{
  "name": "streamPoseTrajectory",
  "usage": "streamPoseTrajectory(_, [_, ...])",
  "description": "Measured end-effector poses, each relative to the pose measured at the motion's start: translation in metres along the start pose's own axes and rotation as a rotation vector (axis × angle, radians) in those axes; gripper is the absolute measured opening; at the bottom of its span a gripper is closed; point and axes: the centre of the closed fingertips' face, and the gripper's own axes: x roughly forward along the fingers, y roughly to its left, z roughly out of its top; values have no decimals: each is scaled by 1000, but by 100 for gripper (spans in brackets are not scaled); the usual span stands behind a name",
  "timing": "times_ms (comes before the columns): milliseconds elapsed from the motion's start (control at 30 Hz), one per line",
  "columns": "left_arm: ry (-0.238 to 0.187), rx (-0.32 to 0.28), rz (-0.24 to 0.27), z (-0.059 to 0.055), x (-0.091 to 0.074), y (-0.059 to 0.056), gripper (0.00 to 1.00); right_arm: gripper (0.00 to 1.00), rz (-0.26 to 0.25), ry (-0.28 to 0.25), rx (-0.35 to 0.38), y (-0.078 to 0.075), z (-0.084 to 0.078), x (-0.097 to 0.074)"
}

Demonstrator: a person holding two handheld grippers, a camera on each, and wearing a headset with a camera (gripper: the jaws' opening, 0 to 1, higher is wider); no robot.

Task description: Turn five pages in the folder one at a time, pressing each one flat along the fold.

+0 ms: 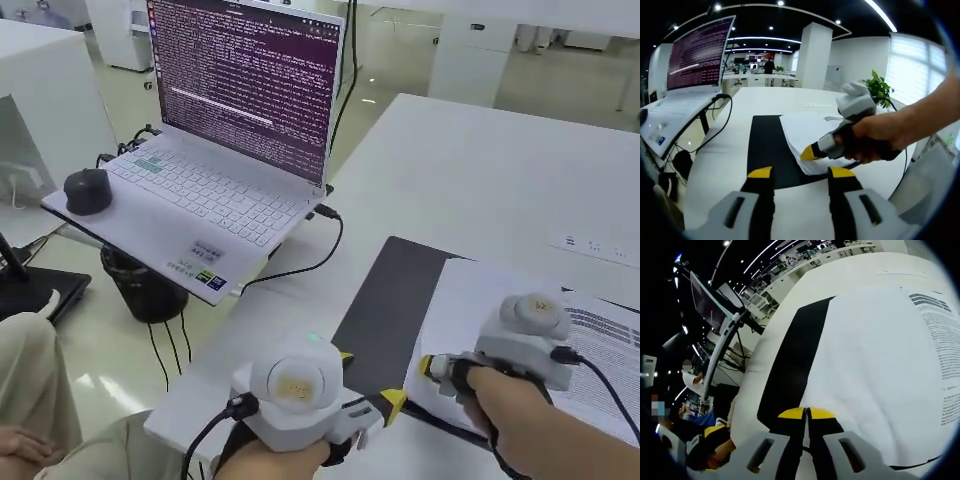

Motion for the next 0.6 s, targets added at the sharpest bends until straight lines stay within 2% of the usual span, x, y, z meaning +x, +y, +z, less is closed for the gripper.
streamPoseTrajectory(200, [15,4,2,-3,3,0,42,7,41,-7,-2,4,-5,1])
streamPoseTrajectory(300, [20,11,-1,-3,6,-1,41,9,93,-23,26,11,-4,1])
streamPoseTrajectory(467, [31,39,-19,-3,15,-7,41,10,153,-110,49,18,15,-18])
streamPoseTrajectory(500, [34,43,-29,-2,19,-9,41,10,164,-146,38,19,23,-26])
streamPoseTrajectory(600, [39,77,-60,0,32,-19,40,10,173,-179,31,13,34,-45])
